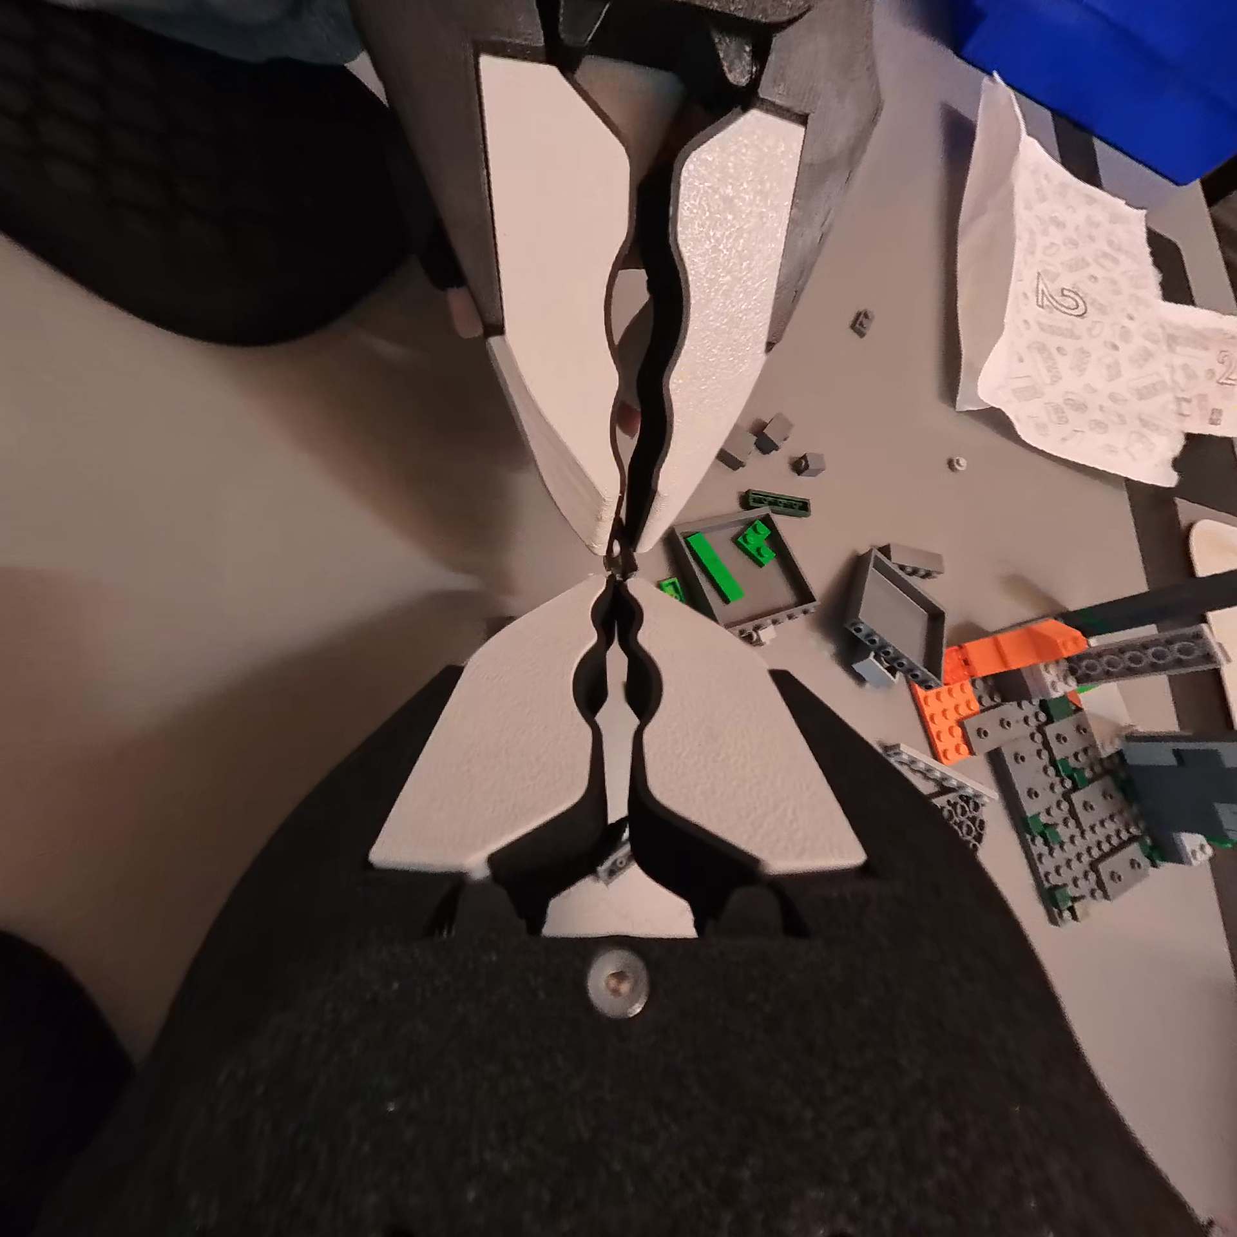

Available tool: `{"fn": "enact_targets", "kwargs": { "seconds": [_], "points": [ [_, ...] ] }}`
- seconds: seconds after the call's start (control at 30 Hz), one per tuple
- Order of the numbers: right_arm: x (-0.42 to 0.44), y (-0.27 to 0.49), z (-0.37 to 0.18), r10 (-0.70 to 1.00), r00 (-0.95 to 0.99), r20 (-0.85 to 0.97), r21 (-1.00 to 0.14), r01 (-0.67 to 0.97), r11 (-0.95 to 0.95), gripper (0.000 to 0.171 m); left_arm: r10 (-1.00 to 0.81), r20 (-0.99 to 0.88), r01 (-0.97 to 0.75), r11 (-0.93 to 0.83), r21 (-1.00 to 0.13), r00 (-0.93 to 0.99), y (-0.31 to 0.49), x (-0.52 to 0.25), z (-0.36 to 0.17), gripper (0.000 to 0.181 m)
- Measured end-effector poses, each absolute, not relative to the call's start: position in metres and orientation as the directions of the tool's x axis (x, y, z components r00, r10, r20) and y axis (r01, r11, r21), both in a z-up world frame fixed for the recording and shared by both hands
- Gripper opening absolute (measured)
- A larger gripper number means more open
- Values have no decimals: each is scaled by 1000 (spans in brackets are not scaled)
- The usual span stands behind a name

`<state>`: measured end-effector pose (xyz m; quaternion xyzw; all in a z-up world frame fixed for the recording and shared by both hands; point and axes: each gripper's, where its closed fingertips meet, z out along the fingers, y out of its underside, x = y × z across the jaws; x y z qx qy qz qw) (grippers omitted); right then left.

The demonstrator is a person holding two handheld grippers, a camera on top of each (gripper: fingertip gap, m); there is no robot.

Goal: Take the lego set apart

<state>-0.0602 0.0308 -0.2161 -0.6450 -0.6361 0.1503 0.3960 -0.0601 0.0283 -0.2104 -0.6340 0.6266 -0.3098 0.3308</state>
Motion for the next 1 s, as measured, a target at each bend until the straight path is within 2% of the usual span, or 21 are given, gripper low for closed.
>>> {"fn": "enact_targets", "kwargs": {
  "seconds": [0.17, 0.23, 0.3, 0.57, 0.8, 1.0],
  "points": [
    [-58, 40, -210, 922, 202, 331, -720, 685, 108, 0, -986, 115, -527, -163, -834, 124, 40, -58, -204, 5],
    [-58, 39, -209, 919, 202, 338, -720, 685, 114, 0, -971, 98, -515, -199, -834, 217, 57, -63, -204, 5],
    [-59, 41, -209, 904, 212, 371, -708, 694, 128, 0, -968, 148, -478, -229, -848, 201, 56, -63, -199, 5],
    [-52, 61, -193, 862, 349, 366, -772, 631, 72, 0, -968, 131, -434, -214, -875, 213, 59, -62, -191, 5],
    [-62, 58, -193, 876, 357, 323, -797, 602, 49, 15, -970, 105, -392, -186, -901, 218, 57, -57, -183, 5],
    [-62, 66, -188, 862, 420, 284, -839, 543, 12, 19, -944, 255, -251, -304, -919, 209, 60, -53, -169, 5]
  ]
}}
